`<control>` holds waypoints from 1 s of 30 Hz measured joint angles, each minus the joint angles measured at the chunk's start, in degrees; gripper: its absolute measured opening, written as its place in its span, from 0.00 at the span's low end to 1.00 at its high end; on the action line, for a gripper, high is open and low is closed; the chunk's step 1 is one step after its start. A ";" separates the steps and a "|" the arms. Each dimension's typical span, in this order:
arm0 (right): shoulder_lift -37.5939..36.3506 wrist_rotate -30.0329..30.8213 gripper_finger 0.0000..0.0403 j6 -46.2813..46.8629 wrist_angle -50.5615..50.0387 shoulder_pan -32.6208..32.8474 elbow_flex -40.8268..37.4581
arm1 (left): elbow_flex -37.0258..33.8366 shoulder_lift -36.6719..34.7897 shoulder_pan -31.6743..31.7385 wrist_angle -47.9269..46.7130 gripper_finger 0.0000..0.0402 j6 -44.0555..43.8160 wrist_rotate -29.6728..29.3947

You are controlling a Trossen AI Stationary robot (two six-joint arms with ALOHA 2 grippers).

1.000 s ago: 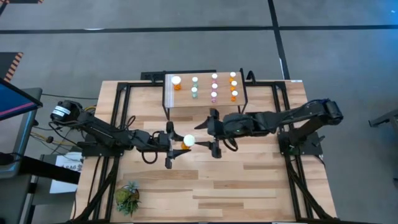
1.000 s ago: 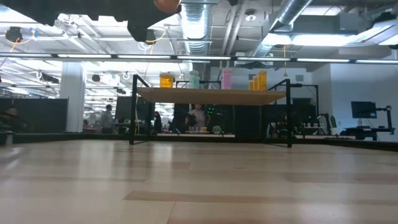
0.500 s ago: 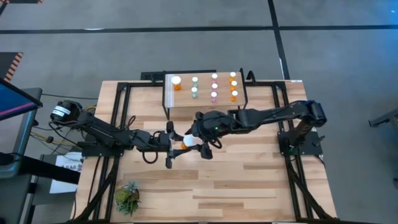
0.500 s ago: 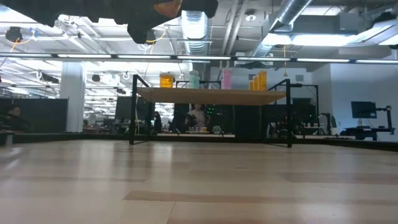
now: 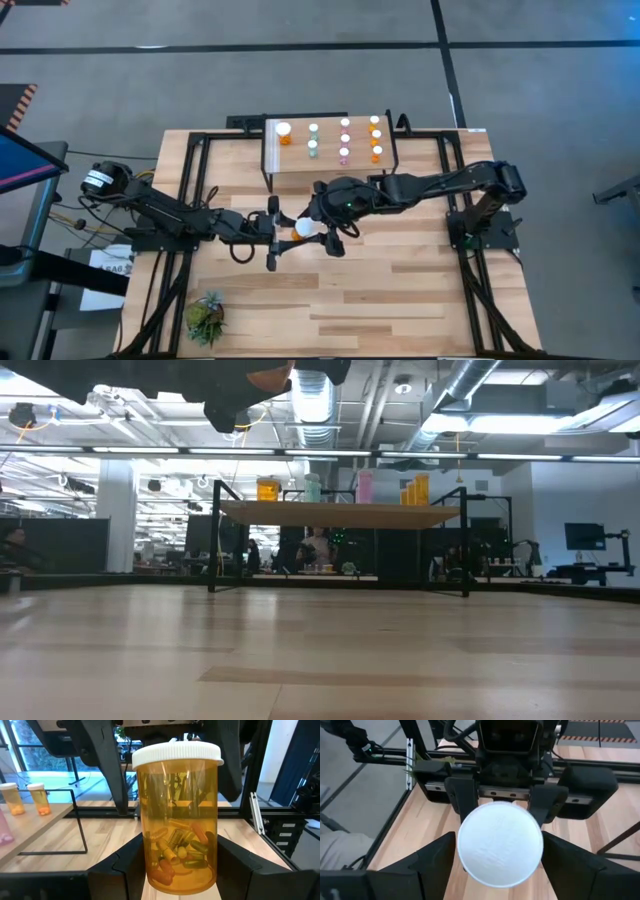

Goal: Pick and place medicine bottles onto shelf by color
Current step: Put the large orange pill bottle on the shelf aligned with the other large orange pill bottle

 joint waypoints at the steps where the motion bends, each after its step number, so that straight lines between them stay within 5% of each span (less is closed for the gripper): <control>1: 0.02 0.00 0.75 -0.16 -0.01 0.00 0.00 | 0.00 0.00 0.00 -0.20 0.43 0.01 0.02; 15: 0.02 -0.09 0.47 -2.19 -0.89 -0.84 0.00 | 0.00 0.00 0.45 -0.03 0.43 -0.52 -0.75; 24: 0.02 -0.14 0.54 -2.61 -1.08 -2.81 0.00 | 0.00 -1.06 1.42 -2.15 0.52 -2.02 -5.85; 30: 0.02 -0.11 0.50 -2.45 -0.90 -4.43 0.00 | 0.00 -3.86 1.44 -5.28 0.59 -2.02 -7.53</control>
